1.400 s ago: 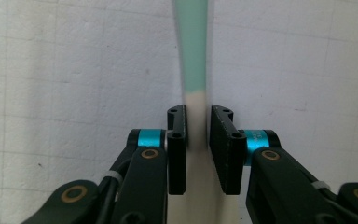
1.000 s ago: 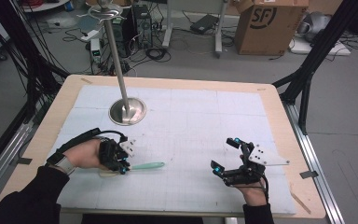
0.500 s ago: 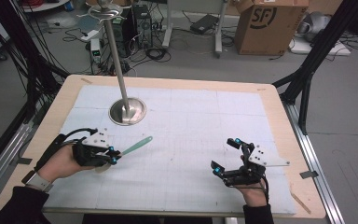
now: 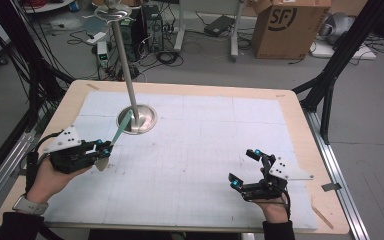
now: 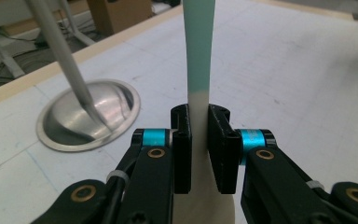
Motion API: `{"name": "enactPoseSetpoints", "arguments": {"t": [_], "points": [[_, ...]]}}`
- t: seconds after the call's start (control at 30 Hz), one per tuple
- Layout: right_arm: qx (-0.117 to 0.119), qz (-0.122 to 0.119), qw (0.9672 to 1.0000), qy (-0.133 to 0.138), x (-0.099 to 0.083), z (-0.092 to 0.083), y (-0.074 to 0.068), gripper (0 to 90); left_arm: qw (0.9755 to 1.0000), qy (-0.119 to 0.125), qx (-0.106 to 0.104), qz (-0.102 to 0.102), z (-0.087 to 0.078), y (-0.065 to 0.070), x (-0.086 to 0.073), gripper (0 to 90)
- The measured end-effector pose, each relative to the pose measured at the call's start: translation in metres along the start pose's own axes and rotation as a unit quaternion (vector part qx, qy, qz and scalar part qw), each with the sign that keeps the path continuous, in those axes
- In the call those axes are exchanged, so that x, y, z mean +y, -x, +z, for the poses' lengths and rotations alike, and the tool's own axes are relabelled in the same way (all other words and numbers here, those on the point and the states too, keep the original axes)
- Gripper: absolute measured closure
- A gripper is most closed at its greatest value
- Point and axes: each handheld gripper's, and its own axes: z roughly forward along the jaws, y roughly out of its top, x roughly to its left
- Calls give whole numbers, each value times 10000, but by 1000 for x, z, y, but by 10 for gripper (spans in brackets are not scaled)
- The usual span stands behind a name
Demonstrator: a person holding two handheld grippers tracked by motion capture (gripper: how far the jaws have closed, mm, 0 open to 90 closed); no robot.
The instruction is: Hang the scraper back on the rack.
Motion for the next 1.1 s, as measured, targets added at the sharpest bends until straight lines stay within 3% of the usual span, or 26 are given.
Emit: {"name": "enactPoseSetpoints", "arguments": {"t": [0.27, 0.43, 0.53, 0.77, 1.1], "points": [[-28, -16, 10000, -31, -2, -3, -1, 5, 9971, 556, 219, -475, -15, -20, 9, 803], [-44, -19, 9999, -91, -4, -7, -3, 5, 9957, 695, 356, -506, -25, -33, 22, 803], [-81, -30, 9999, -75, -4, -9, -3, 5, 9951, 856, 60, -486, -28, -45, 31, 803], [-106, -30, 9999, -74, -4, -11, -5, 5, 9935, 968, 186, -565, -34, -65, 47, 803], [-133, -13, 9999, -68, -4, -15, -5, 5, 9935, 899, 327, -623, -36, -85, 61, 804]]}}
